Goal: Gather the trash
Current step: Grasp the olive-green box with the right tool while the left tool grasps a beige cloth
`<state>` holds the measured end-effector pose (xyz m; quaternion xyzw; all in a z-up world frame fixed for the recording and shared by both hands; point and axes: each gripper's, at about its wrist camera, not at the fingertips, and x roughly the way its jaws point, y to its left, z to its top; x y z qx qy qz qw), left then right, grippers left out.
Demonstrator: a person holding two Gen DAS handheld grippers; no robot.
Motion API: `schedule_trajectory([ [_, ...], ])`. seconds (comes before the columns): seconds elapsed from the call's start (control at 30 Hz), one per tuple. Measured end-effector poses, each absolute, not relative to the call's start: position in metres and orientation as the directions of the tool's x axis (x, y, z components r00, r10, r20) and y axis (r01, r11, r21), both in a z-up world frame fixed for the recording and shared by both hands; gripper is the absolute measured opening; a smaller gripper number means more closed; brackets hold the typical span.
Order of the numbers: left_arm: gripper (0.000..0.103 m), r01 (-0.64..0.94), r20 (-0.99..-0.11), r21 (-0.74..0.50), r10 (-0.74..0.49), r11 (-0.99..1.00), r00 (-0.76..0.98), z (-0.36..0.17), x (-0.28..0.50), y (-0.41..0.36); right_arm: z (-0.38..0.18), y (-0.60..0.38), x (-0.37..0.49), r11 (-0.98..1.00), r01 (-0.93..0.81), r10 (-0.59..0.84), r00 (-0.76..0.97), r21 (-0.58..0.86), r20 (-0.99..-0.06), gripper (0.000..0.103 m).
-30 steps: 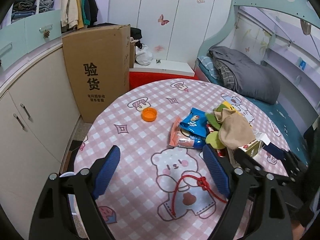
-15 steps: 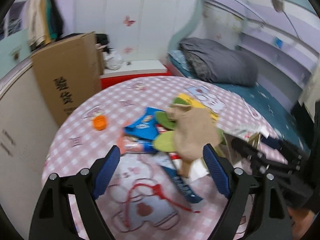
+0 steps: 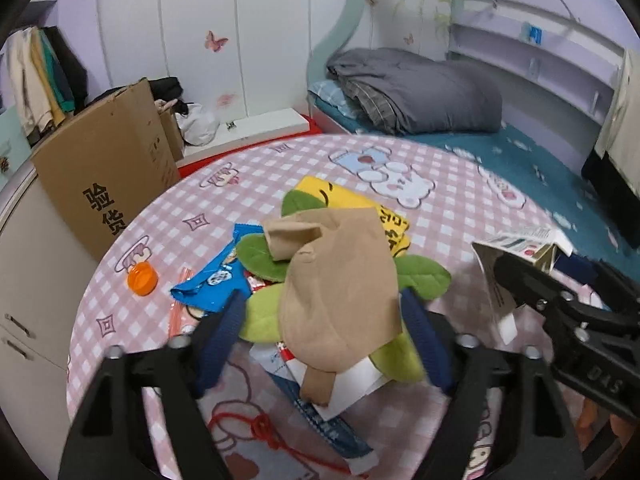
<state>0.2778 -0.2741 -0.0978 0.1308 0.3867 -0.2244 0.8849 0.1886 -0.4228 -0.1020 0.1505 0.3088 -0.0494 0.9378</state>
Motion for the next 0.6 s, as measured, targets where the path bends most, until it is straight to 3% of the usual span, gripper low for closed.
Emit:
schedule_trajectory([
  [0.03, 0.051, 0.498, -0.752, 0.054, -0.293, 0.865, 0.591, -0.1, 0.28, -0.275, -0.101, -0.421, 0.189, 0.951, 0.182, 0.003, 0.805, 0.252, -0.593, 0.071],
  [0.07, 0.035, 0.496, -0.763, 0.039, -0.294, 0.867, 0.575, -0.104, 0.284, -0.274, -0.101, -0.42, 0.189, 0.951, 0.179, 0.005, 0.806, 0.251, -0.592, 0.071],
  [0.1, 0.012, 0.494, -0.767, 0.028, -0.299, 0.869, 0.568, -0.105, 0.287, -0.273, -0.1, -0.417, 0.189, 0.953, 0.173, 0.009, 0.807, 0.25, -0.591, 0.071],
  [0.13, 0.002, 0.485, -0.767, 0.013, -0.302, 0.875, 0.566, -0.105, 0.288, -0.271, -0.099, -0.416, 0.189, 0.954, 0.168, 0.011, 0.807, 0.248, -0.59, 0.071],
  [0.33, 0.001, 0.468, -0.681, -0.091, -0.398, 0.879, 0.615, -0.077, 0.27, -0.239, -0.087, -0.402, 0.186, 0.961, 0.132, 0.032, 0.822, 0.245, -0.569, 0.071],
  [0.6, 0.001, 0.416, -0.575, -0.175, -0.436, 0.892, 0.692, -0.037, 0.247, -0.183, -0.065, -0.368, 0.188, 0.965, 0.055, 0.097, 0.836, 0.258, -0.54, 0.071],
])
